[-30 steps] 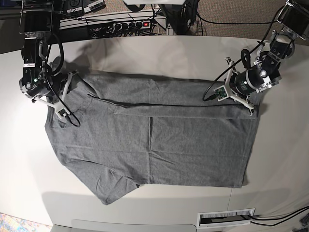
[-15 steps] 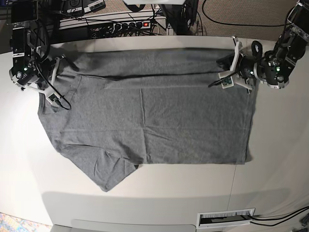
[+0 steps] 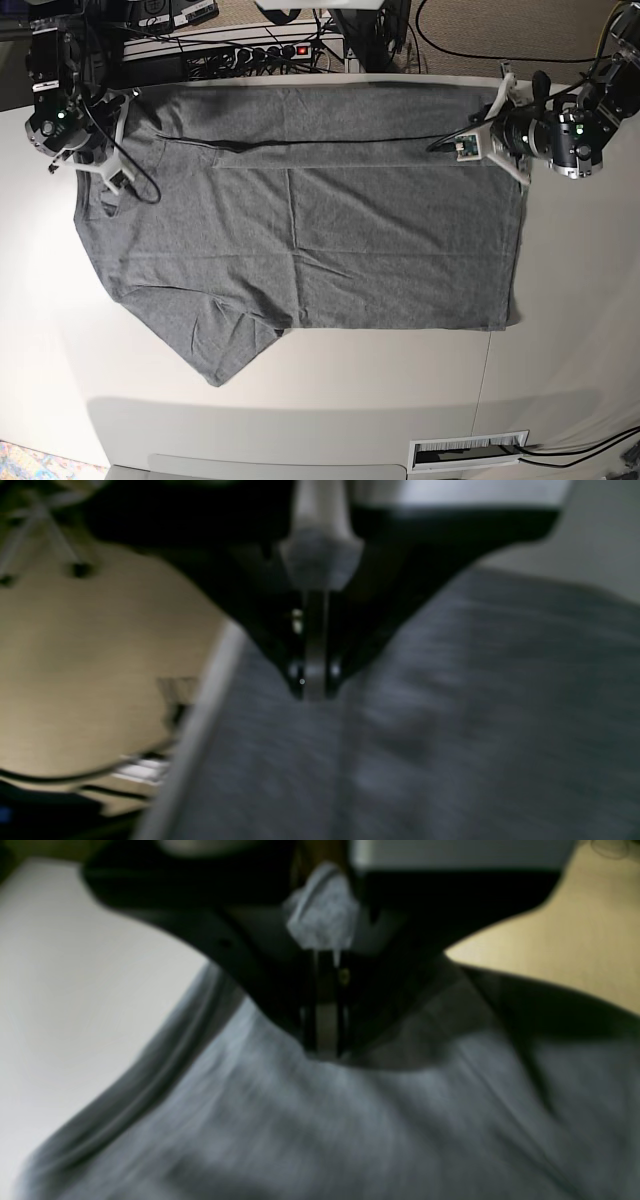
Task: Fold the T-shirt properly
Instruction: 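Move the left gripper to the hem corner beside it and grasp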
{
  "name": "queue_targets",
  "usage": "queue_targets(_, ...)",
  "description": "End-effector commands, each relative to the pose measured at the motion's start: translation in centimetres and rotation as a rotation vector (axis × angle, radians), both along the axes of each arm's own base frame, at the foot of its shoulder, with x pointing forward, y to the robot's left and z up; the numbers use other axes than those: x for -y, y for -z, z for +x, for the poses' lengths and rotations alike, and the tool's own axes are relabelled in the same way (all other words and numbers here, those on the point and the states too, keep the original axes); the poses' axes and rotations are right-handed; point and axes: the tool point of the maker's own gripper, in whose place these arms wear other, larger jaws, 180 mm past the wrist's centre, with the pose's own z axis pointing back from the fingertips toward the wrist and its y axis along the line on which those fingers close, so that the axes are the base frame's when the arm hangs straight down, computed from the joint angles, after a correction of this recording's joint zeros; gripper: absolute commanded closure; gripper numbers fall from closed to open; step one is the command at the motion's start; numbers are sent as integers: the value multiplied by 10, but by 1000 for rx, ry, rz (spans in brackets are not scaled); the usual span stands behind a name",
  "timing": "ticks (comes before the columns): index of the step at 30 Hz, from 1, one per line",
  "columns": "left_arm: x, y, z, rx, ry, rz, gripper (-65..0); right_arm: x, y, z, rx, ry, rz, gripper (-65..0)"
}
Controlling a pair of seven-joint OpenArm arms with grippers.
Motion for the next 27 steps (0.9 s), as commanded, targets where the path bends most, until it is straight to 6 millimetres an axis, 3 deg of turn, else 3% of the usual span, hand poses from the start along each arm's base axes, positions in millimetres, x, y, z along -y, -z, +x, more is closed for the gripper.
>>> queue_targets(1, -4, -13, 18, 74, -1, 9, 0, 12, -27, 21, 104, 2, -30, 0)
queue_targets(5, -6, -37, 73, 310, -60, -1, 0, 26, -55, 37, 226, 43, -22, 0)
queue_targets(9, -9, -63, 131, 502, -169, -114, 0, 31, -62, 39, 250, 71, 2, 0)
queue_targets(12, -25, -68, 173, 564, -293, -135, 0, 32, -64, 39, 255, 74, 1, 0)
queue_targets(16, -43, -73, 224, 595, -455, -186, -6, 28, -68, 48, 293, 73, 21, -158)
queue_targets(22, -63, -62, 272, 543, -648, -253, -84, 25, -79, 63, 348, 73, 36, -168)
queue_targets(27, -78, -48, 292, 529, -745, -296, -239, 25, -82, 66, 358, 74, 36, -168)
